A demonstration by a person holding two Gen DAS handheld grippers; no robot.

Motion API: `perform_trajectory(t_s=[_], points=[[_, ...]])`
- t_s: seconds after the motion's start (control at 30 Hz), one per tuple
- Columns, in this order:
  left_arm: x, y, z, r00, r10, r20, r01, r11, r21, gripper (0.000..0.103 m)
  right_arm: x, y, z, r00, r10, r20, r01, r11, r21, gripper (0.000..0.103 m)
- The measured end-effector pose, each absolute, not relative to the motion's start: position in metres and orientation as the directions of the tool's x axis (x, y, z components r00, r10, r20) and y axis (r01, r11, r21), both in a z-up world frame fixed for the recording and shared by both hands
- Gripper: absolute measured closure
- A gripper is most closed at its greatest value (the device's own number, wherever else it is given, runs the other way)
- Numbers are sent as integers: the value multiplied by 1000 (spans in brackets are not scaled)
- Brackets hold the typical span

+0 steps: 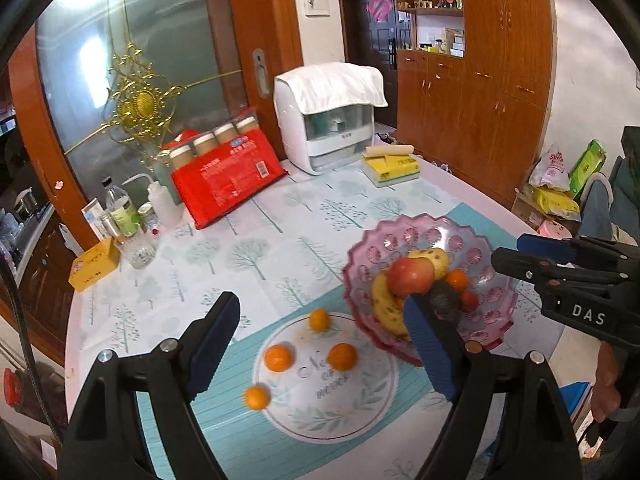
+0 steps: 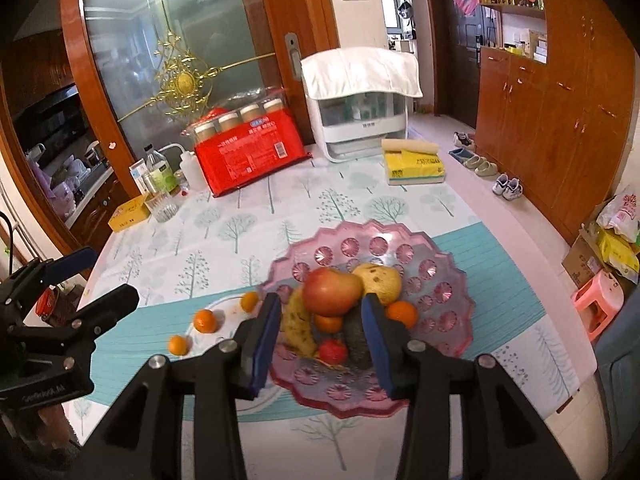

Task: Organize fruits
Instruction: 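Withdraw both grippers from the bowl and move them toward the oranges on the plate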

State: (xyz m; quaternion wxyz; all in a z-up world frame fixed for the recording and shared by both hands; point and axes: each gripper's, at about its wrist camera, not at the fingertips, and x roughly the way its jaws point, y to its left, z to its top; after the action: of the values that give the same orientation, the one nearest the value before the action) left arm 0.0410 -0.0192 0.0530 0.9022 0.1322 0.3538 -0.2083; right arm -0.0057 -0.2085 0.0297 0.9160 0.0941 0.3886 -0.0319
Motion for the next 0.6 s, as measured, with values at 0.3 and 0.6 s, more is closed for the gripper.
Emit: perform_trajectory(t_s=[0.3,0.6], points=[[47,25,44,649,-275,-709,472,877,91,20,-6,-158,30,703,21,-711,123,981,150,59],[54,69,26,630,-228,-742,452,885,112,20,-2,-116,3,687,60,-724,128,971,202,59]])
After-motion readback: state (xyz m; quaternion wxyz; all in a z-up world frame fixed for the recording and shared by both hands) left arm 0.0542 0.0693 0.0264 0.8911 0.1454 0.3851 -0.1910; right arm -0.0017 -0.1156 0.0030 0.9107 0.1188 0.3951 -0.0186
